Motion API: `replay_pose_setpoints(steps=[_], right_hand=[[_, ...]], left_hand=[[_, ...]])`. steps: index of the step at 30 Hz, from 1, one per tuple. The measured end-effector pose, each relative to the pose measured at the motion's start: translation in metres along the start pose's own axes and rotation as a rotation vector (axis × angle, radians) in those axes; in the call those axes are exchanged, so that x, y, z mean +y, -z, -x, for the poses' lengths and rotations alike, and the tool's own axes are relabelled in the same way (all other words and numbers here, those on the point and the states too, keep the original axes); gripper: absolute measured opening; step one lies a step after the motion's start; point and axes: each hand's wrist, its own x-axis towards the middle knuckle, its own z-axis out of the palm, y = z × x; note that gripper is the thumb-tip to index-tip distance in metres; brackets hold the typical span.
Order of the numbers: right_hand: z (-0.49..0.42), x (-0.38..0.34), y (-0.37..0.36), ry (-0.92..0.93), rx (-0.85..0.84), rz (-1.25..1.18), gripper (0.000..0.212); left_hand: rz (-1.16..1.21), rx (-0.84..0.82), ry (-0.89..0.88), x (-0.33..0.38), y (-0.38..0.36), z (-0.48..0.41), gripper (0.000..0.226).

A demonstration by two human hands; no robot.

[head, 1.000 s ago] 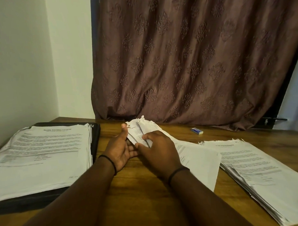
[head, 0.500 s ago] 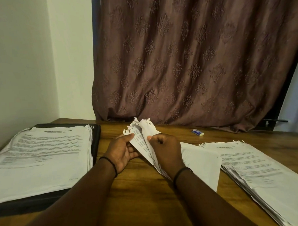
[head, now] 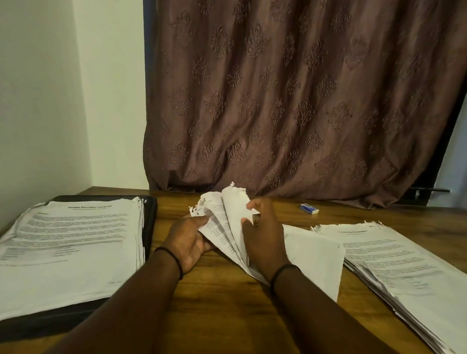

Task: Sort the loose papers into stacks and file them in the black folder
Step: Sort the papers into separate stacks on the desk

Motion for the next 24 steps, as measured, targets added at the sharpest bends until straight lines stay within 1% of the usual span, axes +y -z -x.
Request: replay_pose_setpoints(steps=[2, 3, 5, 6, 9, 10, 12, 13, 16, 20, 21, 24], right_hand=[[0.0017, -0.0025, 0.0016, 0.046, 0.012, 0.013, 0.038], [0.0022, -0.0029, 0.0012, 0.076, 0.01, 0.032, 0.039], [0.0022, -0.0017, -0.0006, 0.135, 0.02, 0.072, 0.036], [0.0019, -0.0016, -0.0013, 0.133, 0.012, 0.094, 0.035], [0.0025, -0.0017, -0.0015, 0.136, -0.084, 0.136, 0.019], [0.0031, -0.0017, -0.0017, 0.162, -0.117, 0.169, 0.02], [0.0038, -0.0014, -0.0022, 0.194, -0.157, 0.26, 0.037], [0.0041, -0.0017, -0.0028, 0.207, -0.151, 0.304, 0.042], [0.0039, -0.004, -0.0018, 0.247, -0.122, 0.397, 0.042], [0.0061, -0.0062, -0.0016, 0.312, -0.168, 0.474, 0.048], [0.007, -0.0072, -0.0026, 0.328, -0.179, 0.498, 0.048], [0.0068, -0.0088, -0.0047, 0.352, -0.172, 0.583, 0.035]], left_hand=[[0.007, 0.009, 0.008, 0.0003, -0.0001, 0.0007, 0.025], [0.005, 0.008, 0.007, 0.0008, -0.0009, 0.0017, 0.025], [-0.01, 0.001, 0.002, 0.0006, -0.0019, 0.0023, 0.026], [-0.015, -0.002, 0.0, 0.0004, -0.0017, 0.0024, 0.026], [-0.019, 0.002, -0.006, 0.0007, -0.0007, 0.0021, 0.027], [-0.023, -0.006, -0.014, 0.001, -0.0009, 0.0023, 0.026], [-0.033, -0.023, -0.036, 0.0014, -0.0025, 0.0044, 0.023], [-0.034, -0.026, -0.043, 0.0014, -0.0029, 0.005, 0.022], [-0.033, -0.016, -0.039, 0.0008, -0.001, 0.003, 0.022], [-0.018, -0.021, -0.042, 0.0002, 0.0003, 0.0016, 0.026], [-0.013, -0.023, -0.047, 0.0002, -0.0002, 0.0026, 0.025], [0.008, -0.01, -0.039, -0.0003, 0.0001, 0.0016, 0.025]])
